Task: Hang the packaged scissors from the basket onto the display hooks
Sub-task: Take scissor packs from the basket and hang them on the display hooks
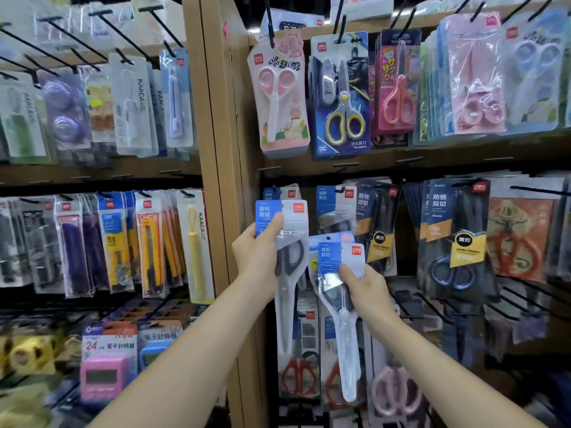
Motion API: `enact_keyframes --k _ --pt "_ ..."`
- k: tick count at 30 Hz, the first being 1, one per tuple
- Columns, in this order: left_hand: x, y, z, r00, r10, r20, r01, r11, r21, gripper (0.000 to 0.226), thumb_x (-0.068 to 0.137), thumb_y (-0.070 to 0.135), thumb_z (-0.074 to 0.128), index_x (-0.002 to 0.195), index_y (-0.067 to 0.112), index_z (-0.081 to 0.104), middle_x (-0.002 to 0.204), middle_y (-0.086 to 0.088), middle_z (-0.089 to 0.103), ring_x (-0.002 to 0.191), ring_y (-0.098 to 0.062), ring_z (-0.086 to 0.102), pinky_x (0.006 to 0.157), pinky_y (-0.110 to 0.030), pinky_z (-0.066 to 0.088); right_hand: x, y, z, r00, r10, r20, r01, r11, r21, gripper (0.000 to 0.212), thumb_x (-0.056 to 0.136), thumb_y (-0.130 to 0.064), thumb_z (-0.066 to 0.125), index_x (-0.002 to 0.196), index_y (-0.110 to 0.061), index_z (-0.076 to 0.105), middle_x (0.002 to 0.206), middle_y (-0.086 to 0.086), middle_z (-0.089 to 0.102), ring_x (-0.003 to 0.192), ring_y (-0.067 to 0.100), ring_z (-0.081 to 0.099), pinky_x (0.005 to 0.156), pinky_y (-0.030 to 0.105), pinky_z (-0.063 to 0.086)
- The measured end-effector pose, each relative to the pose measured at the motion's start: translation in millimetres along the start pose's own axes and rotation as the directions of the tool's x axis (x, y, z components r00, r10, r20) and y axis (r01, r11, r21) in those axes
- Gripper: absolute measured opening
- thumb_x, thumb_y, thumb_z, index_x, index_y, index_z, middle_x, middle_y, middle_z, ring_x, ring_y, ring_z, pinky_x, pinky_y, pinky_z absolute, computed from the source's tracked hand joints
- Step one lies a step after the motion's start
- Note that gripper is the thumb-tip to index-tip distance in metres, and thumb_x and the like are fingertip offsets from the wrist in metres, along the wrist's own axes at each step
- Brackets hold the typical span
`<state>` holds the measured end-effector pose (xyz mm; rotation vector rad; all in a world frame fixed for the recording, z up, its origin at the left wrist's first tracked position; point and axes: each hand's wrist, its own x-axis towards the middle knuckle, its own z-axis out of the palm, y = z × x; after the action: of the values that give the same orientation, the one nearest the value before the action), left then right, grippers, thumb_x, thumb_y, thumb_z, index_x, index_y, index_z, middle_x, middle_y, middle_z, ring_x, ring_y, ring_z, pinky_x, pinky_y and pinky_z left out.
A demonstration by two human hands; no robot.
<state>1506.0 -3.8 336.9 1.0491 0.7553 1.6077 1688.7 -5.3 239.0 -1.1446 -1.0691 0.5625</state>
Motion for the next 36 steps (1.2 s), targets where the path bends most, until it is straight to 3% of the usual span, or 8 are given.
enact_keyframes --k 7,15,19,25,29,32,34,36 --pt "5 15 15 0.997 0.035 -0.068 -0.038 0.998 -0.05 0.008 0.094 0.032 0.076 0.092 0.024 0.076 0.092 0.0 0.081 0.096 -0.025 0.077 0.09 -0.047 0.062 -1 -16 4 0.998 -0.057 0.011 0.056 0.996 0.071 0.012 0.102 -0.02 0.063 0.109 -0.016 0.072 0.098 -0.002 0.078 0.093 0.014 0.074 0.073 0.021 0.054" --pt "21 17 31 0.981 -0.034 -0.191 0.018 0.996 -0.083 0.01 0.092 0.024 0.079 0.084 0.02 0.074 0.091 -0.004 0.08 0.084 -0.021 0.075 0.081 -0.038 0.062 -6 -37 -7 0.993 -0.121 0.002 0.119 0.981 0.155 0.012 0.103 -0.022 0.062 0.107 -0.022 0.073 0.102 -0.001 0.079 0.1 0.023 0.074 0.091 0.043 0.059" --pt "29 11 35 0.967 -0.019 -0.255 -0.002 0.997 -0.081 0.011 0.093 0.02 0.077 0.083 0.017 0.073 0.08 0.0 0.076 0.07 -0.016 0.071 0.061 -0.026 0.056 -9 -47 -19 0.989 -0.144 -0.007 0.144 0.978 0.149 0.012 0.103 -0.021 0.061 0.106 -0.027 0.072 0.098 -0.012 0.079 0.095 0.009 0.074 0.085 0.031 0.057" --pt "31 -3 37 0.957 -0.005 -0.289 -0.001 1.0 -0.021 0.015 0.094 0.032 0.076 0.088 0.019 0.071 0.085 0.002 0.072 0.077 -0.015 0.067 0.063 -0.028 0.05 -15 -53 -35 0.992 -0.13 0.006 0.127 0.979 0.158 0.012 0.103 -0.021 0.062 0.108 -0.027 0.072 0.103 -0.01 0.079 0.095 0.007 0.074 0.08 0.024 0.057" --pt "7 -20 21 0.968 0.071 -0.242 -0.044 0.993 0.114 0.029 0.094 0.028 0.076 0.119 0.019 0.066 0.113 -0.001 0.073 0.103 -0.017 0.069 0.081 -0.029 0.054 -18 -56 -43 0.993 -0.112 0.034 0.106 0.983 0.147 0.013 0.103 -0.022 0.062 0.109 -0.019 0.072 0.084 -0.013 0.077 0.065 -0.005 0.065 0.059 0.012 0.048" --pt "-36 -34 12 0.971 0.088 -0.222 -0.055 0.987 0.151 0.058 0.091 0.025 0.079 0.14 0.021 0.048 0.14 0.005 0.054 0.126 -0.013 0.055 0.105 -0.033 0.045 -21 -57 -46 0.992 -0.11 0.055 0.101 0.984 0.147 0.011 0.103 -0.019 0.061 0.1 -0.017 0.071 0.066 -0.015 0.07 0.054 -0.004 0.057 0.052 0.011 0.043" --pt "-64 -37 9 0.963 0.149 -0.224 -0.107 0.976 0.19 0.068 0.09 0.024 0.08 0.145 0.024 0.04 0.147 0.007 0.038 0.132 -0.01 0.044 0.105 -0.03 0.039 -23 -58 -45 0.991 -0.109 0.072 0.099 0.987 0.127 0.016 0.103 -0.019 0.061 0.089 -0.016 0.068 0.054 -0.015 0.061 0.051 0.002 0.05 0.051 0.014 0.041" --pt "-76 -34 8 0.959 0.253 -0.129 -0.219 0.948 0.23 0.06 0.091 0.024 0.079 0.14 0.028 0.045 0.142 0.012 0.039 0.126 -0.003 0.047 0.104 -0.028 0.043 -25 -60 -44 0.989 -0.1 0.109 0.084 0.987 0.14 0.018 0.103 -0.019 0.061 0.086 -0.015 0.067 0.055 -0.011 0.061 0.057 0.008 0.053 0.056 0.019 0.043"
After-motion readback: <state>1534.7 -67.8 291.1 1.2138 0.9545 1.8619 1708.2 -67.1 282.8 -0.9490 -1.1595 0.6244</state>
